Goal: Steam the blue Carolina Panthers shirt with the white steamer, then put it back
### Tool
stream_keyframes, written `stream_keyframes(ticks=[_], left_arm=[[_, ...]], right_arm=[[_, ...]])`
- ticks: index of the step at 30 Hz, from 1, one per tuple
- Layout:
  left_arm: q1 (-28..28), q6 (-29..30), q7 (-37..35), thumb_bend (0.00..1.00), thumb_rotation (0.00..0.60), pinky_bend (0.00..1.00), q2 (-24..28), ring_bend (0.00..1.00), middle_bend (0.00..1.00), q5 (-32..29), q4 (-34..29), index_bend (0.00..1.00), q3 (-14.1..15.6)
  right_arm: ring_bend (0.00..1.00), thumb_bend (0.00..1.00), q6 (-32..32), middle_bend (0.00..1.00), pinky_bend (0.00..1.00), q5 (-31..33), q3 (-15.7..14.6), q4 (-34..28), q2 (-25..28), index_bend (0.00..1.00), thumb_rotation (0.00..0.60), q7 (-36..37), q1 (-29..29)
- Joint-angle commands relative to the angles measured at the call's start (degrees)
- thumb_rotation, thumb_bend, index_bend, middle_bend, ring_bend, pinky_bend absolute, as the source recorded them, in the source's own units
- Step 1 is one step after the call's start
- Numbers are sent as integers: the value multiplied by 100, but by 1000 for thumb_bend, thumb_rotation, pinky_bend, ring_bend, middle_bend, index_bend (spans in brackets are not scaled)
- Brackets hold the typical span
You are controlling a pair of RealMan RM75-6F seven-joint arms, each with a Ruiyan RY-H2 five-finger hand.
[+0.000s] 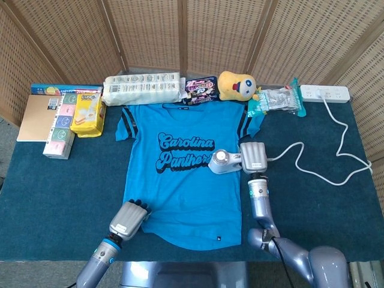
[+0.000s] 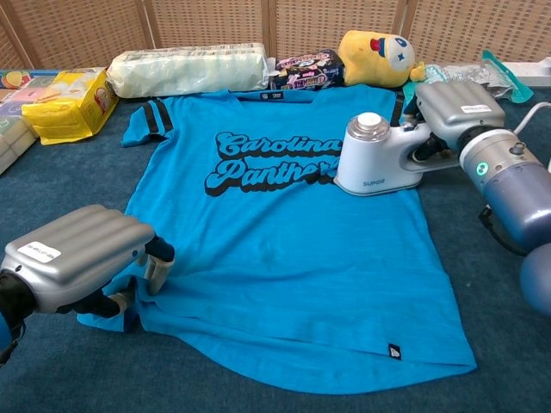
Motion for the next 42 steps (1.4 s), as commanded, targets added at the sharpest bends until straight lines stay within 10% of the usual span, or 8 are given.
stream_keyframes(ticks=[1,23,42], left_arm=[[-6,-10,-9,476,600,478,0,420,507,-4,11,583,-2],[-1,55,-66,476,600,478,122,419,507,96,-57,583,24],[17,64,-27,477,600,478,134,419,507,140,-111,582,65]], right_arm=[[754,404,35,737,669,-106,-122,-74,2,698,600,112,-48],[754,404,761,735,670,-915,-1320,-2830,1059,698,600,-106,-1002],[754,404,932,735,669,-1101,-1752,-3825,1321,698,600,-469,-1541]])
